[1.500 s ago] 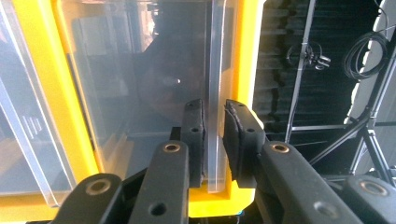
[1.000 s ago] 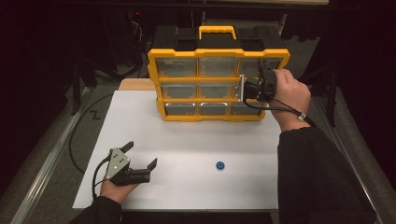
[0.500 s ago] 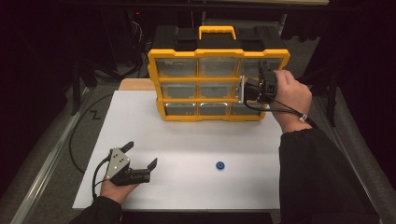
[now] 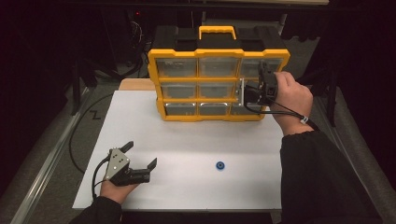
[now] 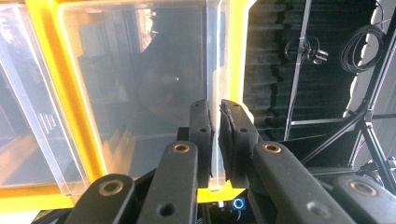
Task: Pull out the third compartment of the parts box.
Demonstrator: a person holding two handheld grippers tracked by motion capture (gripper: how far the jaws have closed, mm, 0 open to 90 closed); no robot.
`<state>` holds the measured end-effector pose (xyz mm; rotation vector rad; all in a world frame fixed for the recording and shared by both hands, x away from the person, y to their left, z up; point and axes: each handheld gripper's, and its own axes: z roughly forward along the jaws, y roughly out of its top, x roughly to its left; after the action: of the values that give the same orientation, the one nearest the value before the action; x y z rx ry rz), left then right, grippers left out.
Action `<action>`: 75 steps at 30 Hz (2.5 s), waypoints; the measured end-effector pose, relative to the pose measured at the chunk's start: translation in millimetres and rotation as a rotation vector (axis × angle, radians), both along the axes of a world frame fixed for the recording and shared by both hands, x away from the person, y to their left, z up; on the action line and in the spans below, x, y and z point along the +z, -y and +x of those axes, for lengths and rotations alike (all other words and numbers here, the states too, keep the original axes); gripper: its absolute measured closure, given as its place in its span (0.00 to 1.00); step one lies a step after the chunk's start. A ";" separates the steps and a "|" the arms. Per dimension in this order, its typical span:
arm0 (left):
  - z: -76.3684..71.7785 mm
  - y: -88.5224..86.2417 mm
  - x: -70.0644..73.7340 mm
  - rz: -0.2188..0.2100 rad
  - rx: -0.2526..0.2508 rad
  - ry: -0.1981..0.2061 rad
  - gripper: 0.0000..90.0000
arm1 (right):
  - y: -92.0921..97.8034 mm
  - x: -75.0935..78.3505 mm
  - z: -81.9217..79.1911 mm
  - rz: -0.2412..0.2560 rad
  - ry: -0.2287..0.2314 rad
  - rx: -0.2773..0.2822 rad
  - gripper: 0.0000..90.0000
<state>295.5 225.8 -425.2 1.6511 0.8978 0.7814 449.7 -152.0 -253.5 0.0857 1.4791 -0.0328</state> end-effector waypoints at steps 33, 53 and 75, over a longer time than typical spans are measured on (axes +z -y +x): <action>0.4 -0.7 -0.2 -0.005 0.000 -0.001 0.00 | -1.1 4.7 10.0 -0.037 -0.016 -0.023 0.90; -0.8 -2.1 1.1 -0.015 0.005 0.006 0.00 | -2.2 6.2 -1.0 -0.048 -0.030 -0.028 0.90; -1.2 -2.3 2.4 -0.023 0.002 0.014 0.00 | 0.4 6.7 -31.7 -0.036 -0.036 -0.017 0.90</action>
<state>294.4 228.1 -422.8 1.6228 0.8958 0.7805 418.0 -152.3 -246.8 0.0685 1.5131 -0.0750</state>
